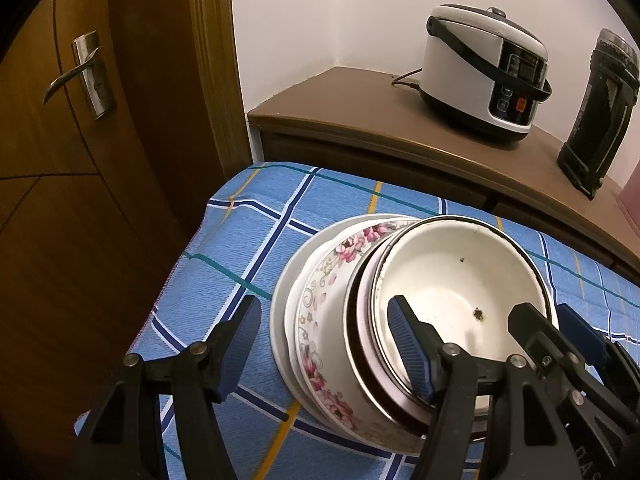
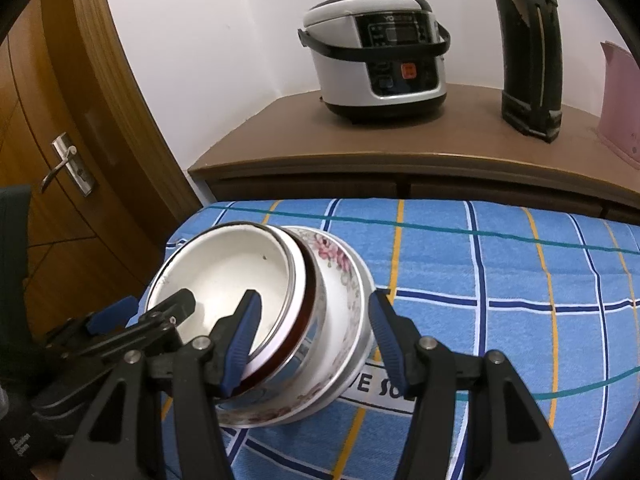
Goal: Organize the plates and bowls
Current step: 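Withdraw both tools from the stacked bowls and plates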
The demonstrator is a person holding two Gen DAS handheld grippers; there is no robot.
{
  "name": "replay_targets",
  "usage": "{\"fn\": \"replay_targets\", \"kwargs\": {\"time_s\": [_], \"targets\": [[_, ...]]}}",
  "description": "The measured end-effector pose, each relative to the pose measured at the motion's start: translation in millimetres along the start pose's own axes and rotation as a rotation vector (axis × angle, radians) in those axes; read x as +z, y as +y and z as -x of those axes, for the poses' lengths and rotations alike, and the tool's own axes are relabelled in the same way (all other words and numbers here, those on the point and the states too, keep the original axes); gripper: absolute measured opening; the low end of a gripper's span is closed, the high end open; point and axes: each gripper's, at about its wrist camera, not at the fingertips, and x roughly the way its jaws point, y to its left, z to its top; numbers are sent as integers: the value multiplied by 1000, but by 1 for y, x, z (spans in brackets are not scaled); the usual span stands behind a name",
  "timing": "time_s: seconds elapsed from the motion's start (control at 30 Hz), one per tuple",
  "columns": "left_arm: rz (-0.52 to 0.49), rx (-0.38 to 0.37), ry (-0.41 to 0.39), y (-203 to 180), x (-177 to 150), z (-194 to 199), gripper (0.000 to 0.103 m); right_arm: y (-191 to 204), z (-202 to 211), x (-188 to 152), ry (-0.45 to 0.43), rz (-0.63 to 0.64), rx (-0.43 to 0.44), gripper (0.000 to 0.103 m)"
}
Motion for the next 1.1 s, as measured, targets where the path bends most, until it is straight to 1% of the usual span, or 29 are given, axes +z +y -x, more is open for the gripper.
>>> {"fn": "replay_targets", "kwargs": {"time_s": [0.1,0.2,0.43,0.47,0.53,0.6,0.77,0.83,0.9,1.03,1.1], "targets": [[-2,3,-8,0,0,3,68,0,2,0,0,0,6,57],[-4,9,-22,0,1,8,68,0,12,2,-34,-5,18,57],[-17,32,-33,-1,-2,15,68,2,27,3,-61,-1,4,57],[-19,31,-38,-1,-3,18,69,1,28,2,-62,-3,5,60],[-24,24,-50,-1,-5,22,75,0,31,1,-64,-9,11,65],[-25,37,-66,-1,-7,27,78,-1,36,-1,-71,-15,16,68],[-40,41,-81,-3,-15,36,78,-2,48,-4,-88,-20,23,68],[-41,46,-87,-3,-18,40,78,-2,54,-5,-99,-20,27,71],[-40,42,-98,-2,-21,44,78,0,59,-7,-110,-18,31,77],[-49,33,-116,-5,-25,55,79,3,69,-11,-124,-11,43,79],[-46,27,-140,-5,-27,63,79,3,72,-12,-127,-9,48,80]]}}
